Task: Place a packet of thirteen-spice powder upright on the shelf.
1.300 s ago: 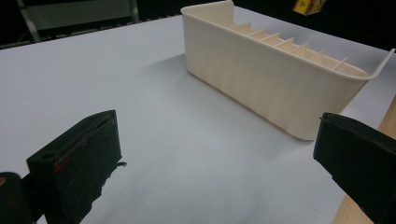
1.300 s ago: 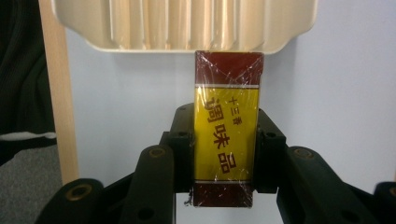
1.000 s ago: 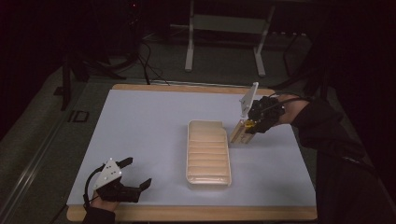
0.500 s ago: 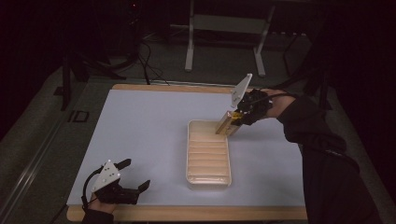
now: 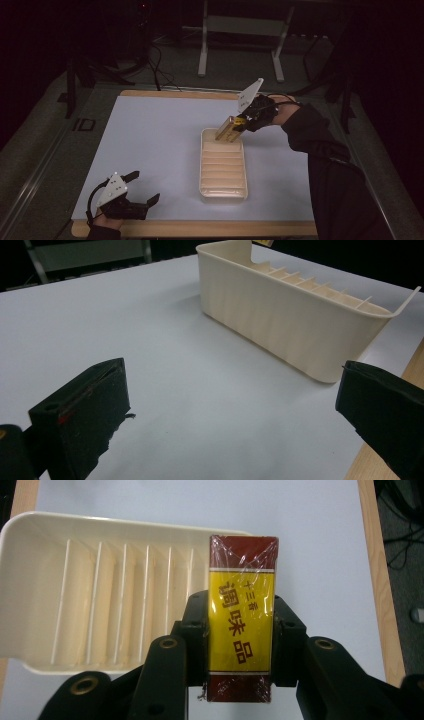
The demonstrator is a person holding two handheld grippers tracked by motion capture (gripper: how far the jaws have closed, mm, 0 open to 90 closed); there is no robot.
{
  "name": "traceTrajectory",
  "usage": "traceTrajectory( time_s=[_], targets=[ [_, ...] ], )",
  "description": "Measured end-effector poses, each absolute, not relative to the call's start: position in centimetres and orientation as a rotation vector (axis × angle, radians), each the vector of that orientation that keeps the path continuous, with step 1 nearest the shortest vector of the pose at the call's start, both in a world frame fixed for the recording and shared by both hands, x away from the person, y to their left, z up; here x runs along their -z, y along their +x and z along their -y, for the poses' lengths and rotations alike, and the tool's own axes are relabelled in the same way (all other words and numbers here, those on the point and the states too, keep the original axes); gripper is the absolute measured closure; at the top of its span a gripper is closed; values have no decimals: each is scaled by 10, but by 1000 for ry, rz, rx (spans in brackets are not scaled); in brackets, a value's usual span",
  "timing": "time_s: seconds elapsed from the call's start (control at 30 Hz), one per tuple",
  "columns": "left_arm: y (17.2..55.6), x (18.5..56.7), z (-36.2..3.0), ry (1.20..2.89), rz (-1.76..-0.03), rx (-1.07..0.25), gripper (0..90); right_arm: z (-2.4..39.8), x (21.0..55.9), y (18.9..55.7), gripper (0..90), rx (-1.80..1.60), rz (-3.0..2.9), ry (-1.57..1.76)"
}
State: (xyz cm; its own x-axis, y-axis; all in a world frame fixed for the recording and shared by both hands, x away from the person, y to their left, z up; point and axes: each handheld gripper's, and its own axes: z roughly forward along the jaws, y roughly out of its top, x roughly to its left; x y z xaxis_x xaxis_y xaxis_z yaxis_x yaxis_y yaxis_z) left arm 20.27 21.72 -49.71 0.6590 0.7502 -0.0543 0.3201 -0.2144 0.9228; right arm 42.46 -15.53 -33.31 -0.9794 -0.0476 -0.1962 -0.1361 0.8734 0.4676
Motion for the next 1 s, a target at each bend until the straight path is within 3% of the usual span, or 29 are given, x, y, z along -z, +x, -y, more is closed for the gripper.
traceTrajectory(
  time_s=[1.0],
  targets=[
    [203,498,-217,1812,-848,-485,9,130,398,462,669,-698,-2923,-193]
  ],
)
